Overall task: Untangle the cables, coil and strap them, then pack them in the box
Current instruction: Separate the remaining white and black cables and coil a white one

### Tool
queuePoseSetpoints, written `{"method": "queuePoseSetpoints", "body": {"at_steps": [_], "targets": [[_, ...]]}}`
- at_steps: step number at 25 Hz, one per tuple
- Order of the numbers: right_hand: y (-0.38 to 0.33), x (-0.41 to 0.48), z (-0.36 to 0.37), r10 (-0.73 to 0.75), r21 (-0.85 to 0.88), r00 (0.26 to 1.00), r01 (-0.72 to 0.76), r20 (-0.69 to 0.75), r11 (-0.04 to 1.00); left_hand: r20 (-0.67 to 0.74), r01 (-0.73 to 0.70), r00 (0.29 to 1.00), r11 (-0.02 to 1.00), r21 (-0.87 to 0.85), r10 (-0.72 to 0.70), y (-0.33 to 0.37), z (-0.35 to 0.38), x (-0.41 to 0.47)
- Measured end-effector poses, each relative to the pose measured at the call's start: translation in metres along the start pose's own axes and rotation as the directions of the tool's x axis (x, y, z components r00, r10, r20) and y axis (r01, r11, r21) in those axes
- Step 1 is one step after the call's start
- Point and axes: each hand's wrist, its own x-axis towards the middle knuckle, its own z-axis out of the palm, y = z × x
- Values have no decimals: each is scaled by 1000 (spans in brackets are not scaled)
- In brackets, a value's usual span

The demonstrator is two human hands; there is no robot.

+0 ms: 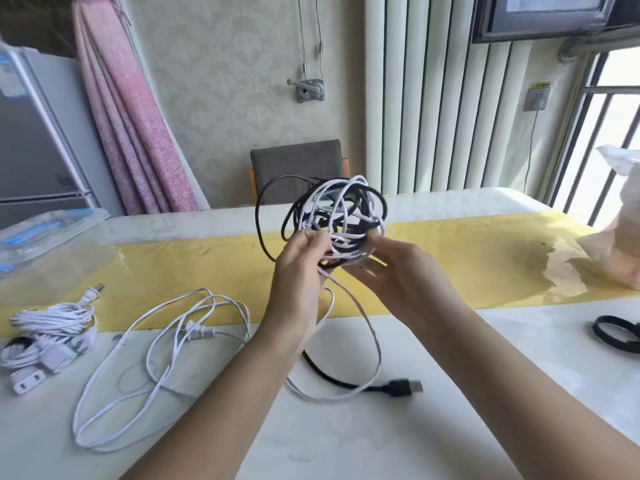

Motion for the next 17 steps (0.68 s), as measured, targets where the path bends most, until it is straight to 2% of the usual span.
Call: {"method": "queuePoseSetpoints", "body": {"at_steps": [1, 2, 3, 4, 5, 6, 7, 9, 11, 12, 13, 14, 16, 17], "targets": [[-2, -3, 1, -53, -253, 997, 36, -63, 967, -42, 11, 999, 1000, 16, -11, -1, -3, 4], [-5, -4, -2, -163, -533, 980, 78, -114, 842, -83, -1, 996, 992, 130, 12, -5, -7, 7], [-9, -6, -6, -334, -792, 938, 131, -96, 596, -99, -43, 992, 951, 305, 77, -10, -12, 10], [-13, -6, -12, -485, -929, 872, 226, 59, 294, -70, -112, 983, 860, 498, 168, -15, -17, 12], [-16, -6, -16, -540, -935, 795, 352, 277, 38, -6, -202, 963, 734, 648, 270, -20, -21, 13], [-17, -5, -16, -494, -880, 737, 453, 462, -147, 92, -310, 928, 614, 726, 361, -23, -24, 14], [-16, -4, -15, -402, -815, 709, 513, 579, -268, 216, -427, 884, 528, 734, 415, -25, -24, 13], [-10, 0, -21, -274, -754, 722, 502, 635, -423, 478, -612, 791, 465, 640, 382, -26, -21, 9], [-14, 4, -29, -237, -776, 810, 364, 537, -515, 656, -713, 696, 382, 588, 290, -28, -20, 9], [-18, 5, -32, -240, -796, 857, 272, 455, -540, 684, -741, 671, 305, 598, 287, -29, -20, 10], [-21, 4, -32, -259, -829, 887, 205, 382, -521, 680, -749, 661, 236, 619, 316, -31, -20, 10], [-23, 3, -31, -289, -888, 902, 181, 321, -424, 652, -740, 666, 213, 638, 362, -32, -19, 10], [-28, 2, -32, -292, -980, 935, 186, 200, -73, 570, -712, 684, 247, 657, 454, -30, -15, 7], [-34, 1, -35, -253, -986, 957, 161, 144, 45, 548, -702, 693, 266, 660, 469, -27, -15, 6]]}}
